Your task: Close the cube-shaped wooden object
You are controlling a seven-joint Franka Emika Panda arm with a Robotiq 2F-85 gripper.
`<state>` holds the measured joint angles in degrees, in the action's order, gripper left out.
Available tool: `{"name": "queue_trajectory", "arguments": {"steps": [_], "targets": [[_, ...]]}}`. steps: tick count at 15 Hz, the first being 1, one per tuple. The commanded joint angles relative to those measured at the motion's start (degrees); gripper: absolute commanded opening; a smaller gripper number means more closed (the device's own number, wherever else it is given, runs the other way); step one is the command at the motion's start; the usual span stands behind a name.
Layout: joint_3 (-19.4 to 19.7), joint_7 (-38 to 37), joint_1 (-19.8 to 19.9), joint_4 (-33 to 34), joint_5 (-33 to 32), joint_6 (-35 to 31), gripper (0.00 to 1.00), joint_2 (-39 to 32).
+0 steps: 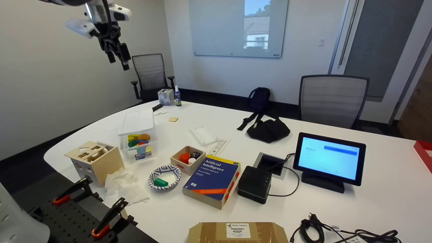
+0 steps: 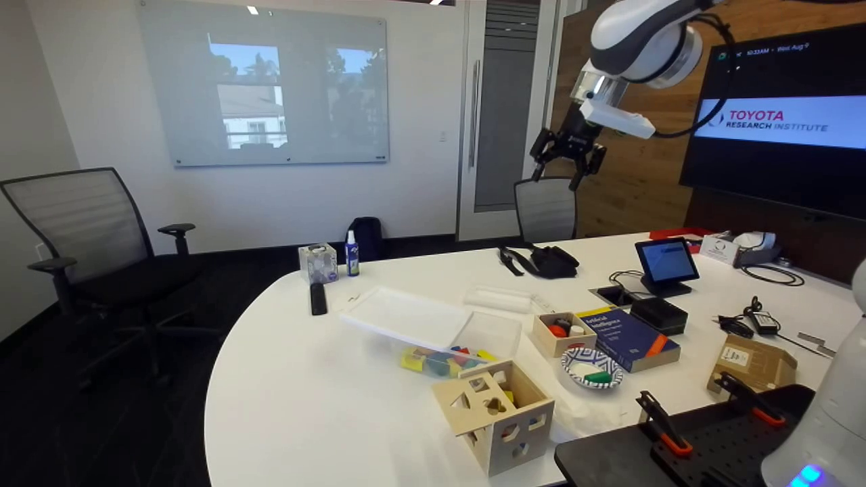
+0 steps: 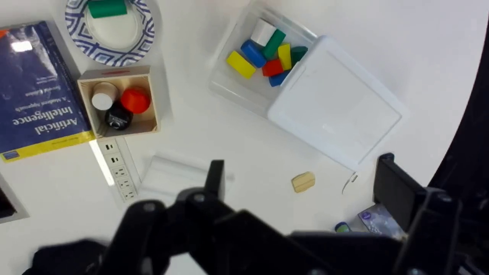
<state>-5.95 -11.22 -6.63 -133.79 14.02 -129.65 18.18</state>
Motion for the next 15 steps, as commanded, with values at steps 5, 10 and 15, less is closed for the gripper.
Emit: {"name": "queue_trajectory", "arguments": {"steps": [5,10,15], "targets": [[-7.91,-4.64,-5.81,-2.88,2.21,-12.44,1.00,-15.86],[-10.78,-11.02,-9.80,-2.96,1.42,-23.99,1.00,-27.75],[-11.10,-15.88,-14.30,-0.84,1.67,-29.34,1.00,-36.34]]}}
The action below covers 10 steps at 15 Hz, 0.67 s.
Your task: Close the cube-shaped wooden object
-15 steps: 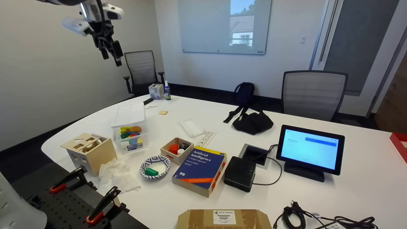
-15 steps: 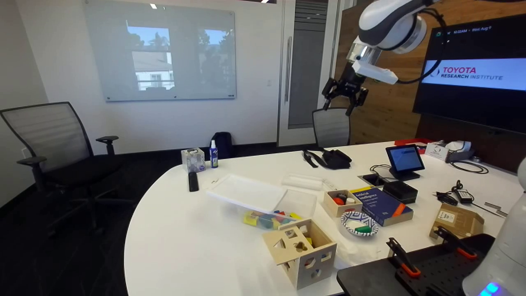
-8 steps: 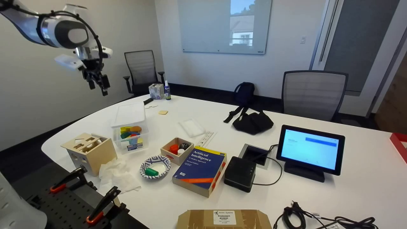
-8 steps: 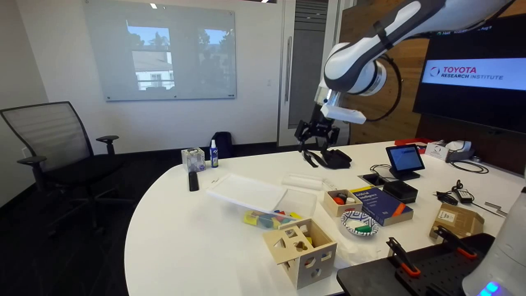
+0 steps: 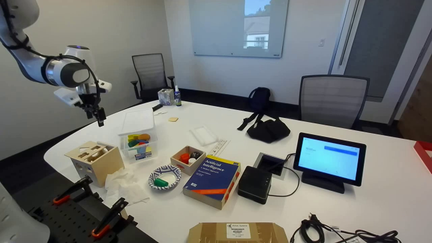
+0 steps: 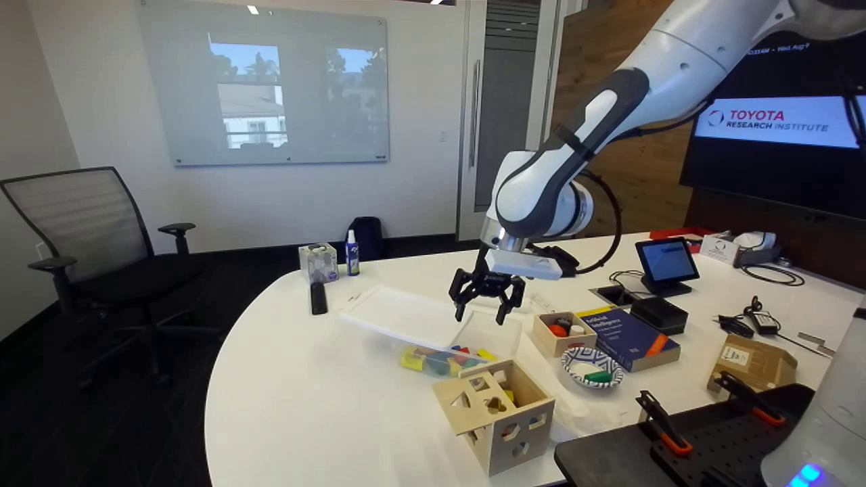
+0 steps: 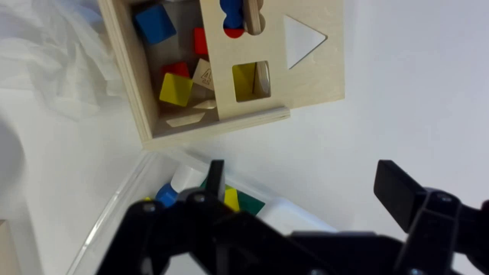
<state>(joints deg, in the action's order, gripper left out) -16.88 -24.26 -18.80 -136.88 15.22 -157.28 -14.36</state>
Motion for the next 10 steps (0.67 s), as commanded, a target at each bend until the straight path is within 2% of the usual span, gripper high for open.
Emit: {"name": "queue_trajectory", "arguments": {"steps": [1,5,10], "targets": [[-0.24,-3.32,-2.87,3.03,0.52,-1.46,1.00,-5.08],[-1.80,-1.80,-3.75,7.02,1.84,1.13,1.00,-9.59],[-4.94,2.60,-2.38,13.62,4.28,5.69,1.00,-16.53]]}}
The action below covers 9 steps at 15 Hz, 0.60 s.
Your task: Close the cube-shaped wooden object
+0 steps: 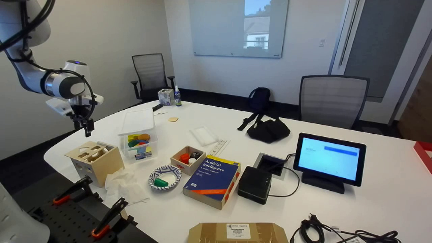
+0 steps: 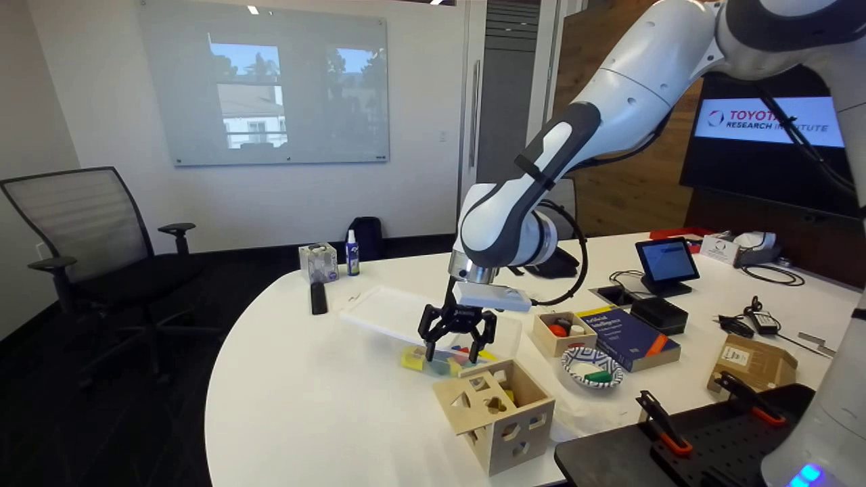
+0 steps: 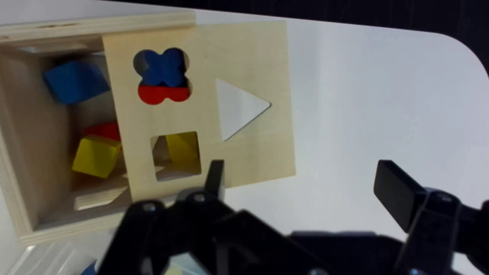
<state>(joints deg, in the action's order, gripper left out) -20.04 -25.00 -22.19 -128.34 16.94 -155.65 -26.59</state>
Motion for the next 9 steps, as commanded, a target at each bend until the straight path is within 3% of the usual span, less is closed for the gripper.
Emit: {"name": "queue_trajectory", "arguments": {"steps": [1,9], "targets": [[-2.13,4.42,1.05,6.67,2.96,5.34,1.00,-5.99],[-1.42,7.62,-1.21,17.24,1.55,12.70,1.00,-16.41]]}}
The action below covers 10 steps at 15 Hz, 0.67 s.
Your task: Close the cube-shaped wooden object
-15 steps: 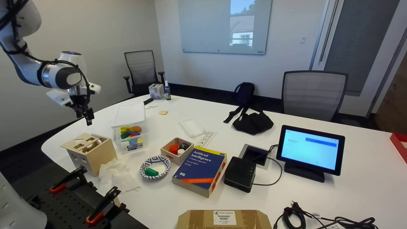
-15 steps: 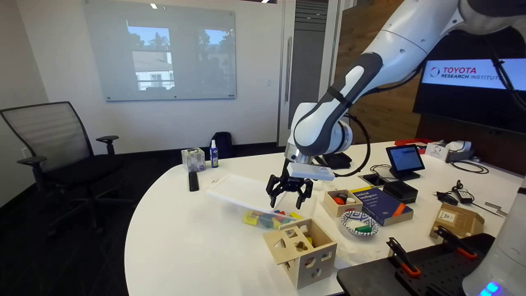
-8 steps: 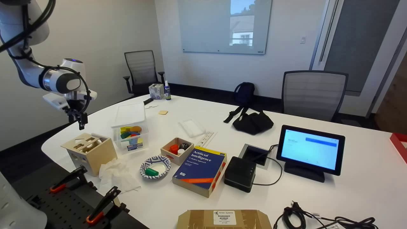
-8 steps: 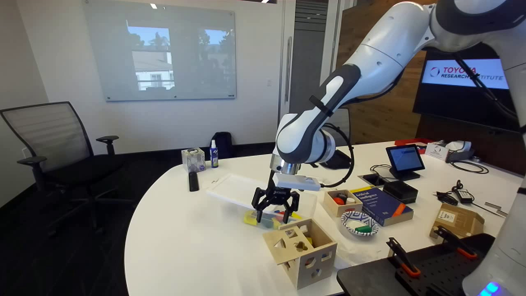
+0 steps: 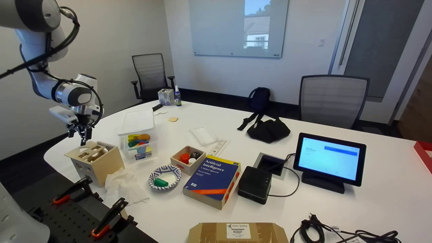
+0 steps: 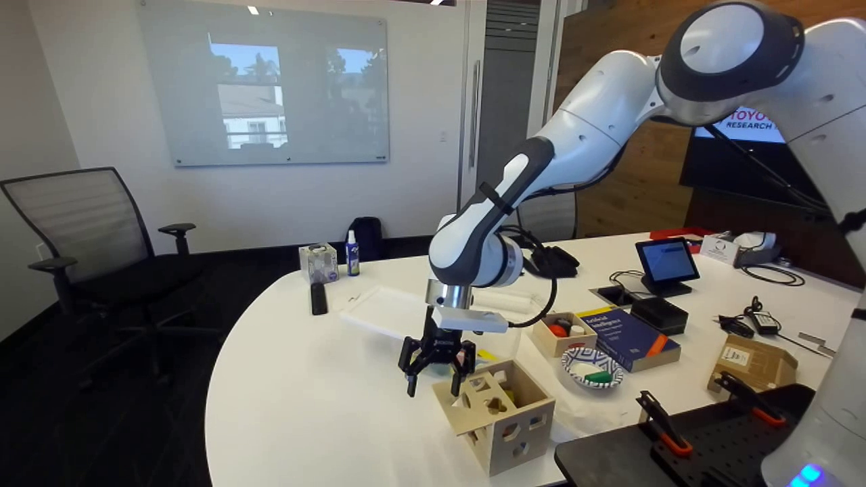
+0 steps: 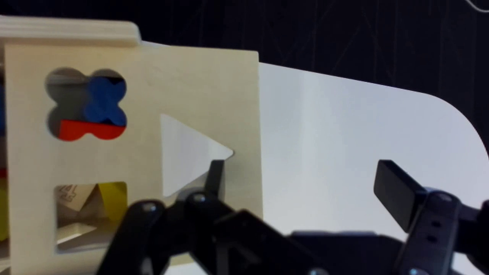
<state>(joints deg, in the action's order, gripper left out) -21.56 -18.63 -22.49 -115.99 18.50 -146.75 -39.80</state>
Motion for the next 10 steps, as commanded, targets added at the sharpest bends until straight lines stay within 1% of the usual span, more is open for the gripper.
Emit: {"name": "queue_trajectory", "arguments": {"steps": [1,4,6,8,10], "targets": [[-0.02,1.92,-1.13,6.32,-0.28,4.80,1.00,-4.24],[-1.12,5.54,-1.03,10.90,-0.61,9.98,1.00,-6.77],[-0.53,4.85,-2.16,12.87,-0.71,12.85,1.00,-7.10],[0.56,2.80,-3.65,13.48,-0.83,12.70,1.00,-6.63],[0.92,2.65,-4.42,13.78,-1.06,12.24,1.00,-6.22]]}}
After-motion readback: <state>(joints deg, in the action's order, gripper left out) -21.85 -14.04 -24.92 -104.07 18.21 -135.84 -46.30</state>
